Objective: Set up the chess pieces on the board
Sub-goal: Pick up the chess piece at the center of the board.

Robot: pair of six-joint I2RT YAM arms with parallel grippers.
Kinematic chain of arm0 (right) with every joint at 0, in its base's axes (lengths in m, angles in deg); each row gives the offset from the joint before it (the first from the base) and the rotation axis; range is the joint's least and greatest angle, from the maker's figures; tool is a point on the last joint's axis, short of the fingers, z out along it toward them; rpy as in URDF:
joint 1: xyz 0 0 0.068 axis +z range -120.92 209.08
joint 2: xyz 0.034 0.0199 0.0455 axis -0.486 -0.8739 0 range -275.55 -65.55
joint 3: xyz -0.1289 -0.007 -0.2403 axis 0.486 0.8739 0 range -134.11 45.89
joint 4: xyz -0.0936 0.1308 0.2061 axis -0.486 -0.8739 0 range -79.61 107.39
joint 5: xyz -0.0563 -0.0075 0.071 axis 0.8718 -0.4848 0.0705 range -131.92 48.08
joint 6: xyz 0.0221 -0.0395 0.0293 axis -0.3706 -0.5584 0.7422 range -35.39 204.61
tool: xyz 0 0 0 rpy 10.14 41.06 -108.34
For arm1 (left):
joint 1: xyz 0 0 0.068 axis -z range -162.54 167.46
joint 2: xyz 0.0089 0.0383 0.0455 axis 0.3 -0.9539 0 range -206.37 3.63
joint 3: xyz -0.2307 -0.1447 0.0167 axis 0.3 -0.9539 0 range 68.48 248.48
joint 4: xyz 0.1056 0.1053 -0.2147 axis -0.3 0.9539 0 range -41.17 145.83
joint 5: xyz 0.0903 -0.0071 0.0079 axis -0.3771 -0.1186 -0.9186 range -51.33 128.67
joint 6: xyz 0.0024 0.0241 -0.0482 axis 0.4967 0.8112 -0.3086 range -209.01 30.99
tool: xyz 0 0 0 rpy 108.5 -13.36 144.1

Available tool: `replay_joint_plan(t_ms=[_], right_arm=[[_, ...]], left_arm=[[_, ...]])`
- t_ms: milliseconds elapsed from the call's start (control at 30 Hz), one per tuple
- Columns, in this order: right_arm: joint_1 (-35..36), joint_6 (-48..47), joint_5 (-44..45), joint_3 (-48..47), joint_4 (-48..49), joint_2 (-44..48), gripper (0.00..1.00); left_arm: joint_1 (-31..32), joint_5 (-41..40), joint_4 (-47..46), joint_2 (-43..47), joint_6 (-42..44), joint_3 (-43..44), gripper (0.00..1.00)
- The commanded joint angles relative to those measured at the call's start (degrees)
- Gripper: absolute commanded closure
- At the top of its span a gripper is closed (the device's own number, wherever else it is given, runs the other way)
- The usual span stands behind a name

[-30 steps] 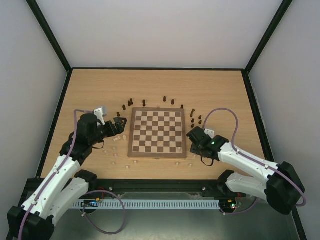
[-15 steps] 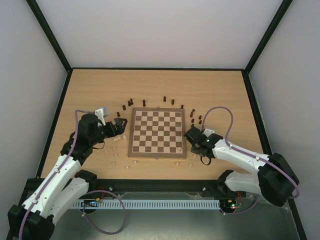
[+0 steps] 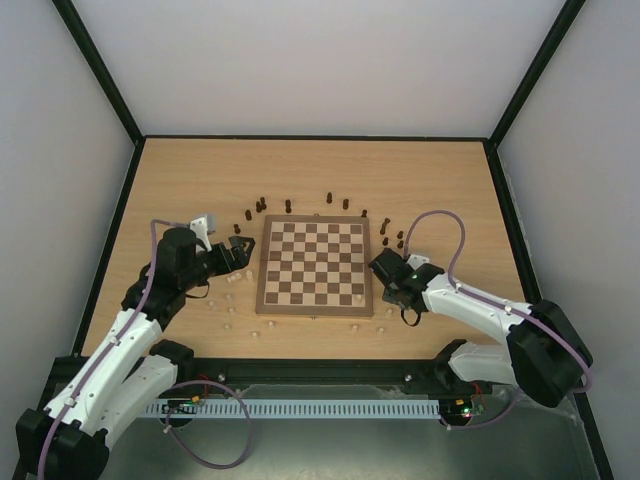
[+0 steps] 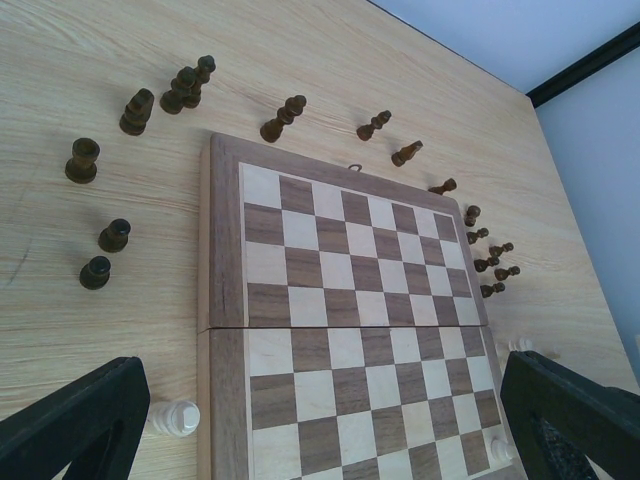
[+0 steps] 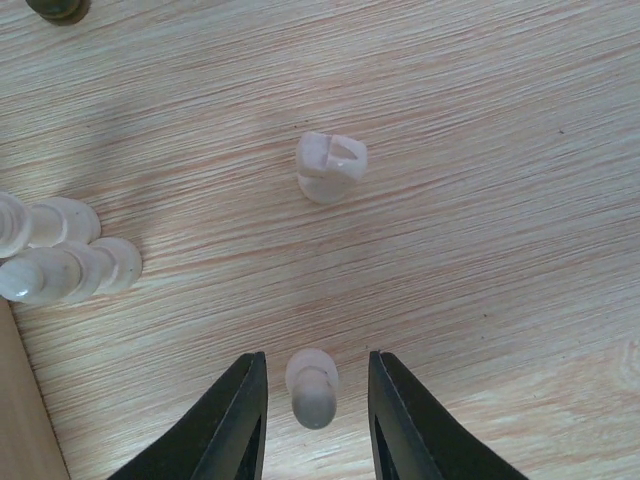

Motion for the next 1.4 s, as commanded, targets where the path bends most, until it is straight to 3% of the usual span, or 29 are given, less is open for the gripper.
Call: replay_joint_plan(t_ms=[0,667,1367], right_arm=[[-0.8,-0.9,0.4,0.0,0.4,-0.6,0.70],[-1.1,-1.8,-2.0,0.9,2.0,-2.5,0.76],[-1.1,-3.2,-4.0,0.1,2.0,-2.4,0.96]], left_arm=[[0.2,0.8,-1.0,0.0,0.1,-0.5,0.00],[0.3,1.0,-1.3,-0.1,-0.3,-0.7,0.01],[0.8,0.3,-1.6,-1.0,-0.6,-0.9,0.01]])
